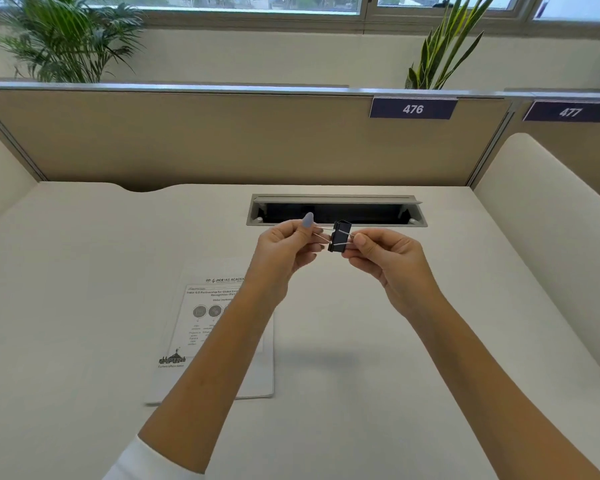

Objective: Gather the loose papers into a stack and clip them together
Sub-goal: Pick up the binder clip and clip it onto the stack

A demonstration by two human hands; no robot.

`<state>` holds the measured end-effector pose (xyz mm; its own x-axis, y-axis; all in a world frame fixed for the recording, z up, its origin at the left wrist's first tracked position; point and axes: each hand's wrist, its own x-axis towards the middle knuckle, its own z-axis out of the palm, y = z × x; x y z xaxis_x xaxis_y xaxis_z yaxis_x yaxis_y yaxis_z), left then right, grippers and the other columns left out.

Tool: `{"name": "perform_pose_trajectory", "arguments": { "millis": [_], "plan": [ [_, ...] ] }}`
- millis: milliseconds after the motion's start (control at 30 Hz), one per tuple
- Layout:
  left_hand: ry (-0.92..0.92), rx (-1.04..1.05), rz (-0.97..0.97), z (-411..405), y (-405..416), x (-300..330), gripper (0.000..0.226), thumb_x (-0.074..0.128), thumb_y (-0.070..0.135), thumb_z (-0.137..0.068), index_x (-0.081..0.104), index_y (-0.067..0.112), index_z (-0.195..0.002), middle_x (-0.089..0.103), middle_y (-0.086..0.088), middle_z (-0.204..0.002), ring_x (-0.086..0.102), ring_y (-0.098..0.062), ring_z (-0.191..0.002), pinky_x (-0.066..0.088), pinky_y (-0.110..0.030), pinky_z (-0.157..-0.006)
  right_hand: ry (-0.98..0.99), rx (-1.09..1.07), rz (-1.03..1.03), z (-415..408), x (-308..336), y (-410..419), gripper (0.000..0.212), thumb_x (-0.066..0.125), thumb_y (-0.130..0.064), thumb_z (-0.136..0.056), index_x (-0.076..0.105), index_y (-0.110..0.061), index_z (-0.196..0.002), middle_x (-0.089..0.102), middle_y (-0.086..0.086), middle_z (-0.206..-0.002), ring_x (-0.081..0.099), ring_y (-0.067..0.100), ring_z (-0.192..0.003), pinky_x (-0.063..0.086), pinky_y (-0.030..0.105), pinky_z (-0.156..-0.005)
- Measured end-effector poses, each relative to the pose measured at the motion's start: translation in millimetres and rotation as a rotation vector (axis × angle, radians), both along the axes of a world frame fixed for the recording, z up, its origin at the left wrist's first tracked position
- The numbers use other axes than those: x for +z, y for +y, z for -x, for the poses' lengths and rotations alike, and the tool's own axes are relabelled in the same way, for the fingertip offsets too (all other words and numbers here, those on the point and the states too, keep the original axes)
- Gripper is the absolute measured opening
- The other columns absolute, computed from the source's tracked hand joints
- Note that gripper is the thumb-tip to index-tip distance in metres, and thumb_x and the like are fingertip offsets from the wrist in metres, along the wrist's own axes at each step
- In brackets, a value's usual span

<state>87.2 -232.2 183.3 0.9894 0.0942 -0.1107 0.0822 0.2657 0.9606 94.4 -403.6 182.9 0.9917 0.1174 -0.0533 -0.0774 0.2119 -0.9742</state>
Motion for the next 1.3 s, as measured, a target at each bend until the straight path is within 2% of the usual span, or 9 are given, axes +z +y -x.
{"name": "perform_pose_trajectory", "arguments": {
  "millis": [200,433,567,667,767,833,1067,1200,1300],
  "plan": [
    [0.279,-0.228,0.185,-6.2,2.9,-0.2,0.021,0.059,0.024,-0.091,0.066,0.006,-0.084,0.06,-0.002,-0.062,0.054,-0.004,-0.05,0.051,-0.011,-0.05,0.109,0.173,-0.107,-2.9,-1.6,-1.3,0.012,0.057,-0.003,-0.088,0.069,-0.004,-0.087,0.073,0.005,-0.069,0.07,0.012,-0.062,0.059,0.02,-0.062],
    [0.366,-0.268,0.301,-4.6,-5.7,-7.3,0.038,0.07,0.036,-0.065,0.061,0.008,-0.089,0.054,-0.003,-0.068,0.049,-0.004,-0.049,0.047,-0.009,-0.047,0.154,0.228,-0.165,-8.2,-8.0,-1.3,0.013,0.065,-0.014,-0.077,0.073,-0.006,-0.083,0.07,0.007,-0.069,0.066,0.012,-0.059,0.057,0.019,-0.058],
    [0.337,-0.213,0.227,-4.3,-10.1,-13.6,0.029,0.067,0.033,-0.079,0.06,0.007,-0.089,0.061,-0.005,-0.07,0.055,-0.008,-0.057,0.052,-0.013,-0.048,0.154,0.185,-0.131,-11.0,-14.1,-1.0,0.011,0.066,-0.016,-0.077,0.07,-0.009,-0.085,0.069,0.003,-0.07,0.064,0.011,-0.062,0.056,0.02,-0.061],
    [0.289,-0.136,0.128,-5.9,-12.6,-19.3,0.032,0.06,0.034,-0.089,0.064,0.006,-0.103,0.074,-0.012,-0.091,0.072,-0.018,-0.079,0.06,-0.024,-0.065,0.112,0.149,-0.014,-14.7,-20.4,-2.1,0.004,0.067,-0.017,-0.082,0.068,-0.013,-0.083,0.07,-0.001,-0.078,0.065,0.012,-0.076,0.054,0.023,-0.073],
    [0.272,-0.128,0.059,-3.8,-15.4,-25.1,0.043,0.056,0.044,-0.09,0.065,0.007,-0.11,0.074,-0.014,-0.103,0.072,-0.024,-0.095,0.059,-0.031,-0.08,0.071,0.12,0.096,-19.3,-27.4,-5.2,0.005,0.07,-0.017,-0.083,0.068,-0.012,-0.084,0.069,0.007,-0.099,0.065,0.019,-0.097,0.054,0.031,-0.085],
    [0.252,-0.15,0.02,-0.6,-17.6,-28.8,0.043,0.058,0.045,-0.089,0.069,0.008,-0.109,0.075,-0.012,-0.101,0.073,-0.022,-0.095,0.059,-0.029,-0.08,0.045,0.124,0.163,-21.3,-31.0,-7.7,0.009,0.07,-0.017,-0.084,0.069,-0.009,-0.088,0.068,0.014,-0.107,0.066,0.024,-0.101,0.056,0.034,-0.087],
    [0.215,-0.091,-0.082,7.9,-28.2,-44.6,0.029,0.057,0.035,-0.094,0.071,0.012,-0.106,0.076,-0.008,-0.097,0.074,-0.017,-0.089,0.06,-0.027,-0.076,-0.059,0.165,0.321,-23.4,-43.9,-13.9,0.01,0.068,-0.012,-0.086,0.069,-0.008,-0.095,0.07,0.015,-0.098,0.068,0.022,-0.09,0.059,0.028,-0.078],
    [0.189,-0.053,-0.105,10.3,-31.8,-59.0,0.027,0.051,0.029,-0.099,0.067,0.012,-0.111,0.076,-0.007,-0.097,0.073,-0.015,-0.09,0.059,-0.029,-0.08,-0.044,0.186,0.315,-23.3,-56.1,-15.6,0.016,0.068,-0.01,-0.086,0.069,-0.003,-0.1,0.071,0.016,-0.103,0.069,0.025,-0.095,0.059,0.034,-0.084],
    [0.194,-0.013,-0.118,12.8,-30.8,-68.6,0.024,0.05,0.029,-0.099,0.069,0.014,-0.103,0.076,-0.005,-0.091,0.074,-0.013,-0.085,0.059,-0.026,-0.076,-0.032,0.195,0.314,-22.9,-66.5,-12.1,0.008,0.066,-0.01,-0.087,0.07,-0.009,-0.095,0.071,0.014,-0.103,0.069,0.024,-0.094,0.059,0.031,-0.082]
  ]
}}
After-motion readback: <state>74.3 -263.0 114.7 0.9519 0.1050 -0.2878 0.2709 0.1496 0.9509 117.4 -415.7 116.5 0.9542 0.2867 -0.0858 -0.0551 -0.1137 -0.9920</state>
